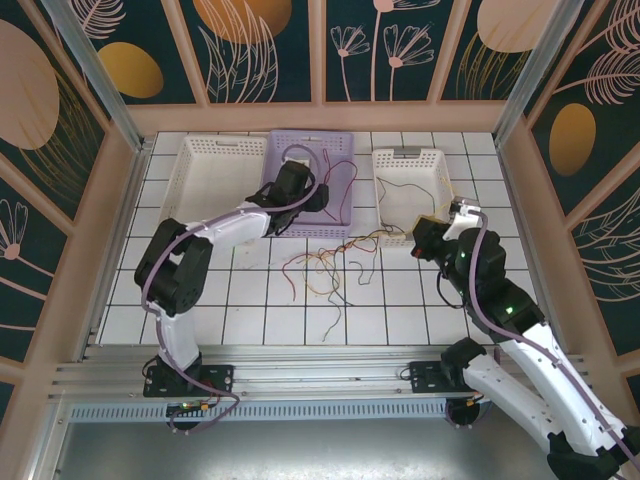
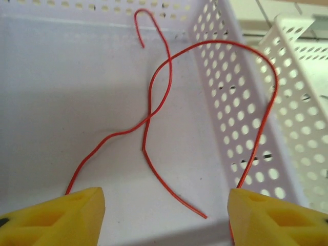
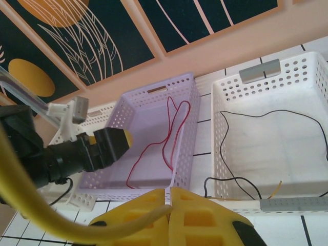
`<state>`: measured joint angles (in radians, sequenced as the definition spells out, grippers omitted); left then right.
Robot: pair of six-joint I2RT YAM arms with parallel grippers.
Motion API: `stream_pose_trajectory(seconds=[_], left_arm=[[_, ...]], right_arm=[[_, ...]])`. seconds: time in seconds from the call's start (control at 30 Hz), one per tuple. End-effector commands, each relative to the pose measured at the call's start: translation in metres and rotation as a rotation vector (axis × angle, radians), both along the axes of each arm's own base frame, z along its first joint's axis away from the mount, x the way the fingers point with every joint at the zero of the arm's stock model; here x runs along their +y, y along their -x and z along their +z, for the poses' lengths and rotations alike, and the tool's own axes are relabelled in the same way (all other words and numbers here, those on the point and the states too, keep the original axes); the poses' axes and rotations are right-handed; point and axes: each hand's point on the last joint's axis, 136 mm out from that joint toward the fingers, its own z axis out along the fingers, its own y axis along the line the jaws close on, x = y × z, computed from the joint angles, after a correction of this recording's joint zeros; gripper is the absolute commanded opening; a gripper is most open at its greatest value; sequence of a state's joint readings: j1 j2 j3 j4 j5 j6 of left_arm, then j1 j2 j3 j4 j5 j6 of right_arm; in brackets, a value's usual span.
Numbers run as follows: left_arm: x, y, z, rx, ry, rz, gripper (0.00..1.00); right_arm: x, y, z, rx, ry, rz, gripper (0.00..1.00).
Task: Untangle the cables
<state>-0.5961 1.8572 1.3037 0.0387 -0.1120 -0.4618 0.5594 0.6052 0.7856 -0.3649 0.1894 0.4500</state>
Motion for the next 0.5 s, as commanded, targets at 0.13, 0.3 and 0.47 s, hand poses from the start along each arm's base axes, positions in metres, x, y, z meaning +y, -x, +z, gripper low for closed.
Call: stream_pose_trajectory(seconds=[0.13, 0.3, 0.47], left_arm=[[0.002, 0.035, 0.063, -0.030, 0.177, -0.065, 0.77], [-0.004, 0.098, 0.074, 0.031, 0.337, -0.201, 0.95], [-0.012, 0.172, 0.039, 0.114, 0.295, -0.283, 0.96]], right_arm=[[0.003, 0.001, 0.023, -0.054, -0.020, 0.014, 0.00], [0.009, 0.001, 0.026, -0.067, -0.033, 0.044, 0.00], [0.015, 0.000, 0.031, -0.077, -0.052, 0.070, 0.00]])
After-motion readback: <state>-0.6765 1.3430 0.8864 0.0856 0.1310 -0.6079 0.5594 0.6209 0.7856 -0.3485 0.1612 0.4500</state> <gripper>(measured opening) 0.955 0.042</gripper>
